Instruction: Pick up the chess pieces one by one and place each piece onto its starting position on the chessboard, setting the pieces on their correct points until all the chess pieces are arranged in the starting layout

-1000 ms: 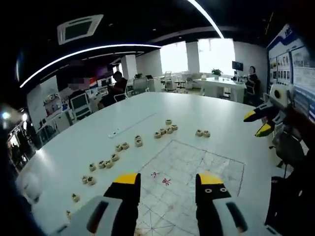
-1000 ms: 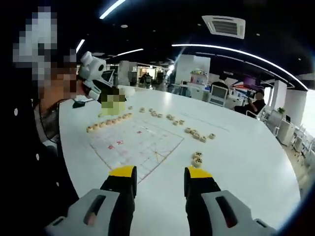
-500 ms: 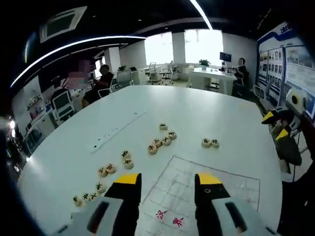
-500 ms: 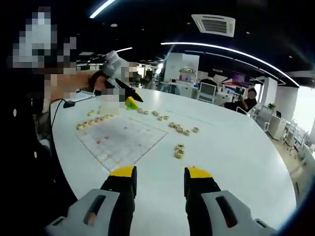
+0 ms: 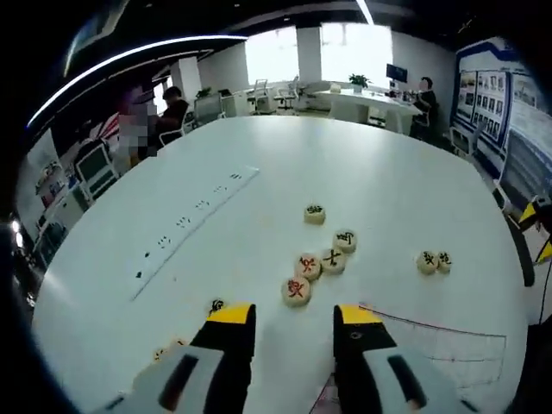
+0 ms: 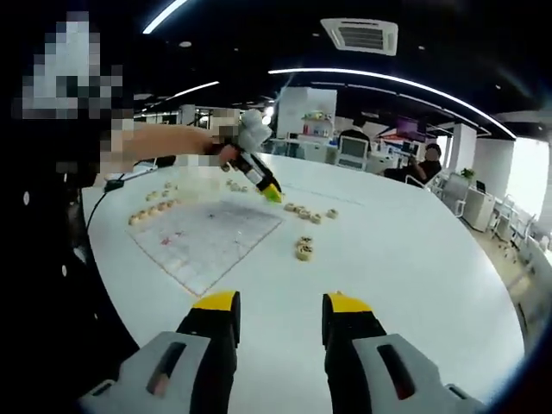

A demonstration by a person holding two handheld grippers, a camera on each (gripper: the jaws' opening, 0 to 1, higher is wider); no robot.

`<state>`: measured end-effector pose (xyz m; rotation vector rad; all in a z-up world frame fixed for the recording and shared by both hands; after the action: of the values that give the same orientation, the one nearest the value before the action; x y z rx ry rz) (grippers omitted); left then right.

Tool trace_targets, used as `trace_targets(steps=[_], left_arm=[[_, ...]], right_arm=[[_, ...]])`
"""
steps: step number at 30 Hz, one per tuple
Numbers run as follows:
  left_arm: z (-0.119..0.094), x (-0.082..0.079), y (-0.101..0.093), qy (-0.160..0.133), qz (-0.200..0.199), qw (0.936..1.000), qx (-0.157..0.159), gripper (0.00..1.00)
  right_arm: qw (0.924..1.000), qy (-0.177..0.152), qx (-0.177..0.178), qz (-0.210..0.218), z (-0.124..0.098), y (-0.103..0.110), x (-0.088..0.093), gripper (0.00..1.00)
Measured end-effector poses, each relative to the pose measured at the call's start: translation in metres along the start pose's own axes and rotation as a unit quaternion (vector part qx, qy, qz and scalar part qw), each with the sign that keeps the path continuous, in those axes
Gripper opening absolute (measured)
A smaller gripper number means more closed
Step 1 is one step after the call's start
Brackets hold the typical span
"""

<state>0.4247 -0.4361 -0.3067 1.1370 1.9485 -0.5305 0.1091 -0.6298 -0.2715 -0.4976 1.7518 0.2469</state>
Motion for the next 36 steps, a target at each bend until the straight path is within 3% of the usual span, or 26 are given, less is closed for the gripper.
trace_targets(steps=[6,10,14,20,28,32,34,36], left_arm=[[0.02,-0.002,-0.003,0.017,0.003,0.9998,0.009,0.33],[0.02,0.002,-0.012,0.022,-0.005,0.9997,0.014,0.3],[0.024,0.007,-0.011,0.029,-0.016,0.9994,0.012,0.2],[0.015,0.005,-0.01,0.027,-0.022,0.9993,0.01,0.2],[-0.039,-0.003,-0.011,-0.02,-0.054,0.9983,-0.012,0.2],[-0.082,-0.001,-0.016,-0.057,-0.059,0.9963,-0.025,0.2],[-0.113,0.005,-0.021,-0.075,-0.073,0.994,-0.033,0.2],[-0.14,0.012,-0.024,-0.087,-0.062,0.9928,-0.052,0.2]], right_arm=[[0.9999,0.002,0.013,0.01,-0.004,-0.004,0.003,0.39],[0.9998,0.003,0.018,0.013,-0.007,-0.006,0.004,0.39],[0.9997,0.004,0.02,0.013,-0.008,-0.007,0.004,0.38],[0.9998,0.0,0.015,0.011,-0.006,-0.005,0.002,0.38],[0.9999,-0.009,-0.006,0.004,0.003,0.002,-0.004,0.38],[0.9995,-0.015,-0.028,-0.004,0.015,0.009,-0.009,0.37],[0.9987,-0.019,-0.047,-0.012,0.024,0.015,-0.013,0.37],[0.9977,-0.022,-0.061,-0.017,0.032,0.021,-0.018,0.37]])
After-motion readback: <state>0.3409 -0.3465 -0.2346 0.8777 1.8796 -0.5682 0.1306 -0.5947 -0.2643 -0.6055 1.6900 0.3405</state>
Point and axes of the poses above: the point that each gripper's makers call its tool centre point, and the gripper's own axes: z roughly forward along the fingers, y roughly to its left, x roughly out of its underside, the point moved 5 cm from there along -z, roughly backward along the fingers, and after that the axes turned 11 degrees about -y, right-handed, at the moved point
